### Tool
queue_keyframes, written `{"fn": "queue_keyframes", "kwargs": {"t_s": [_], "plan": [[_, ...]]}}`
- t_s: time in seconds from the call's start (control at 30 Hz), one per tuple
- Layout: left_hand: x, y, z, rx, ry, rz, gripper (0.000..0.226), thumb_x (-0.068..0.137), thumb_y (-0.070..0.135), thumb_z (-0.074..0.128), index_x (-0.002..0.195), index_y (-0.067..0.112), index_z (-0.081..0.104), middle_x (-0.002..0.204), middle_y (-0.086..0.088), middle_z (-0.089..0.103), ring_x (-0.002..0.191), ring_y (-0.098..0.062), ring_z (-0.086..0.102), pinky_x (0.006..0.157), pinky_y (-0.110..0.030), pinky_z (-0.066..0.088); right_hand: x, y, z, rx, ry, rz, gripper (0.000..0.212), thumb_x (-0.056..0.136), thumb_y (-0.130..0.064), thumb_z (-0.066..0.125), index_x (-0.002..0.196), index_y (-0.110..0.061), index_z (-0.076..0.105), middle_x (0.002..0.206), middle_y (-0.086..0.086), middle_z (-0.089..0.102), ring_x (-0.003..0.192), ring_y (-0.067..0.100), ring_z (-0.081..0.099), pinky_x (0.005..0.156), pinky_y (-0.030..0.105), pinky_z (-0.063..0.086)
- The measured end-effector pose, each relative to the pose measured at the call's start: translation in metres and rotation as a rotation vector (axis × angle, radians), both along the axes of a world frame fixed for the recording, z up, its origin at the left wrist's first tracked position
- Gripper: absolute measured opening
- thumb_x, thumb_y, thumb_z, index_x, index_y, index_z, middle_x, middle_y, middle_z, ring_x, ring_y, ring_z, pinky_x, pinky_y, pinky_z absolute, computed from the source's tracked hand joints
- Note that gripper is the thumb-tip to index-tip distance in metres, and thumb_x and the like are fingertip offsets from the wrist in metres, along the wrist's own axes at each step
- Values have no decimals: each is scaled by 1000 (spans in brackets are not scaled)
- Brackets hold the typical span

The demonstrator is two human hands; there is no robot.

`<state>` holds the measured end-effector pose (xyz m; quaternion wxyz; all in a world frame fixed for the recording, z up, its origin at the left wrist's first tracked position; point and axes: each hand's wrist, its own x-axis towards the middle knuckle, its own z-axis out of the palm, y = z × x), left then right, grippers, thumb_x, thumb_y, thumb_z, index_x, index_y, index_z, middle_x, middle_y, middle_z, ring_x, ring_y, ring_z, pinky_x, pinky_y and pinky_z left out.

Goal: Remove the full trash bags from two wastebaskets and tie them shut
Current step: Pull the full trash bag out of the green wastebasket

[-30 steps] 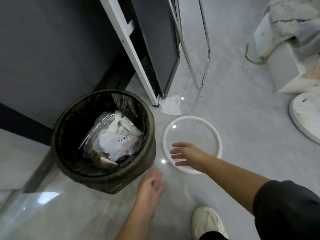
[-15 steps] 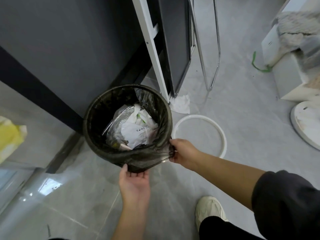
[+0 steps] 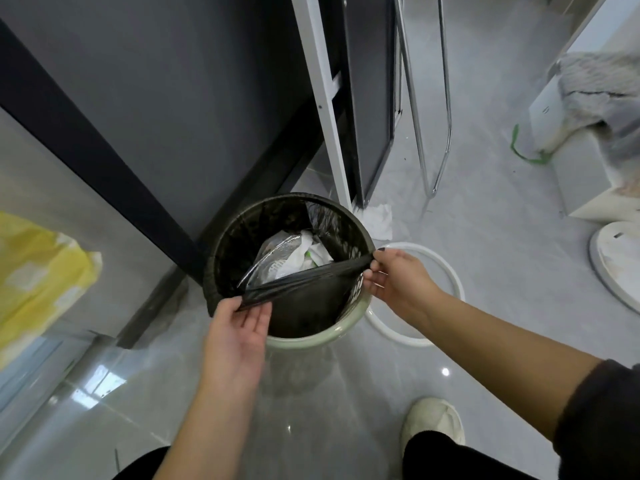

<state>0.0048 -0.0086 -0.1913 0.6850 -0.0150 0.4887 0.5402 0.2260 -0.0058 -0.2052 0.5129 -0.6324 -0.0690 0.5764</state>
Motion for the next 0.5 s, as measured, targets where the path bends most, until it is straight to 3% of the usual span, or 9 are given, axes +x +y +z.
{"fn": "queue_keyframes", "kwargs": {"t_s": [0.07,0.1,0.13,0.2,0.27,0.37,0.5], "plan": [[-16,14,0,-102,21,-44,17,93,8,43,78,10,50,79,-4,58,76,-14,59,86,-30,49,7,6,-1,-87,-42,-7,10,92,-7,45,83,-9,49,59,3,48,45,14,52,45,24,47],[-27,24,-4,-141,103,-100,17,93,14,46,76,13,49,73,-2,55,67,-12,58,78,-27,52,13,11,-2,-141,-99,12,8,91,-11,46,83,-10,50,61,3,47,45,15,49,45,23,45],[-39,35,-8,-178,211,-162,18,92,22,48,74,16,48,63,1,52,54,-10,55,62,-23,53,18,17,-3,-187,-164,44,9,90,-18,47,87,-10,51,65,4,47,48,16,47,46,23,43],[-63,54,-22,-232,452,-271,22,87,34,52,72,20,46,50,3,40,31,-8,39,34,-15,39,30,29,-8,-262,-273,136,30,90,-37,47,104,-11,51,76,6,50,57,18,46,49,23,40],[-78,65,-32,-273,609,-417,30,85,45,51,72,19,45,53,1,35,29,-9,31,34,-13,30,36,39,-14,-329,-289,255,44,91,-51,40,105,-11,52,79,7,54,63,19,48,52,24,40],[-74,69,-37,-374,599,-725,51,89,63,35,73,17,49,59,-2,45,40,-13,36,43,-17,26,38,52,-30,-429,-154,357,46,89,-58,41,73,-16,52,64,0,50,58,14,43,49,20,37],[-68,68,-47,-375,519,-773,53,93,64,25,75,21,50,52,-1,50,34,-14,42,37,-12,31,43,60,-50,-480,-17,298,27,83,-40,56,63,-25,44,59,-8,40,50,7,35,40,15,32]]}}
